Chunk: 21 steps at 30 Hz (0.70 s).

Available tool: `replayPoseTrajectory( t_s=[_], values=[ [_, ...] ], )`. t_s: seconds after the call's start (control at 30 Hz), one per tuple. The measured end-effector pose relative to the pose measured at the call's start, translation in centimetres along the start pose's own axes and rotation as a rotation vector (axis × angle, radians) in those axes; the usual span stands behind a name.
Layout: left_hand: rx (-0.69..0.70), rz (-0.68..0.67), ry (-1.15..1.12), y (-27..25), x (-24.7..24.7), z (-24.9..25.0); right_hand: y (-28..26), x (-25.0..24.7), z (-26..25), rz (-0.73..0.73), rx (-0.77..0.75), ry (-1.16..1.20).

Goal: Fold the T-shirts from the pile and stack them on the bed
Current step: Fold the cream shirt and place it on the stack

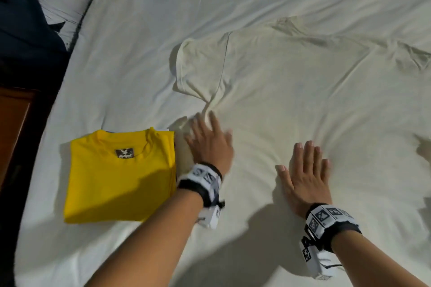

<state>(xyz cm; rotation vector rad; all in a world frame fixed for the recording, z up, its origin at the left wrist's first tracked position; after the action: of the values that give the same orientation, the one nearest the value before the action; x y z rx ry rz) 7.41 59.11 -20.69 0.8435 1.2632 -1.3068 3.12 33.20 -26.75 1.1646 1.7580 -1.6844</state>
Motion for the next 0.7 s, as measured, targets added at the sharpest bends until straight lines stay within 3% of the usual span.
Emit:
replayPoseTrajectory(
  t_s=[0.07,0.13,0.2,0.33,0.4,0.47,0.53,0.57,0.63,0.7],
  values=[
    [0.398,-0.084,0.052,-6.2,3.1,5.0,-1.8,1.3,0.5,-0.023,0.002,-0.014],
    [0.582,-0.210,0.069,-11.7,6.7,5.7,-3.8,2.5,1.2,-0.052,-0.006,-0.024],
    [0.514,-0.197,0.113,-13.6,8.2,2.8,-5.8,3.7,2.4,-0.087,-0.007,-0.049],
    [0.175,-0.122,0.156,-14.2,7.1,-2.9,-9.1,5.0,6.2,-0.119,0.063,-0.073],
    [0.059,-0.063,0.107,-14.9,5.6,-2.6,-10.2,5.2,6.9,-0.130,0.156,-0.021],
    [0.226,-0.063,0.064,-16.6,5.8,1.2,-11.5,5.6,5.3,-0.110,0.146,0.011],
    [0.499,-0.183,0.055,-19.6,7.9,5.3,-13.3,6.2,2.7,-0.053,-0.018,-0.036],
    [0.563,-0.247,0.065,-20.7,9.0,5.6,-14.1,6.7,2.3,-0.047,-0.090,-0.061],
    [0.531,-0.257,0.114,-21.3,9.8,3.4,-14.6,6.7,4.7,-0.045,-0.068,-0.076],
    [0.421,-0.226,0.180,-21.0,9.4,0.4,-14.5,5.8,9.9,-0.022,0.075,-0.083]
  ],
)
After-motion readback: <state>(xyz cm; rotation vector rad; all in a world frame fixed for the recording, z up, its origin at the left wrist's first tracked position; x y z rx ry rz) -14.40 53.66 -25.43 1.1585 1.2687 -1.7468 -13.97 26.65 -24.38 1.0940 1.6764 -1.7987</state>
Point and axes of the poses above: each hand's wrist, its own y-axis towards the middle knuckle, its own x-axis out of the palm, z = x × y, the point moved 9 cm from there along y, towards the middle knuckle, and after that the axes turned 15 degrees about x, right-handed, at the moved point
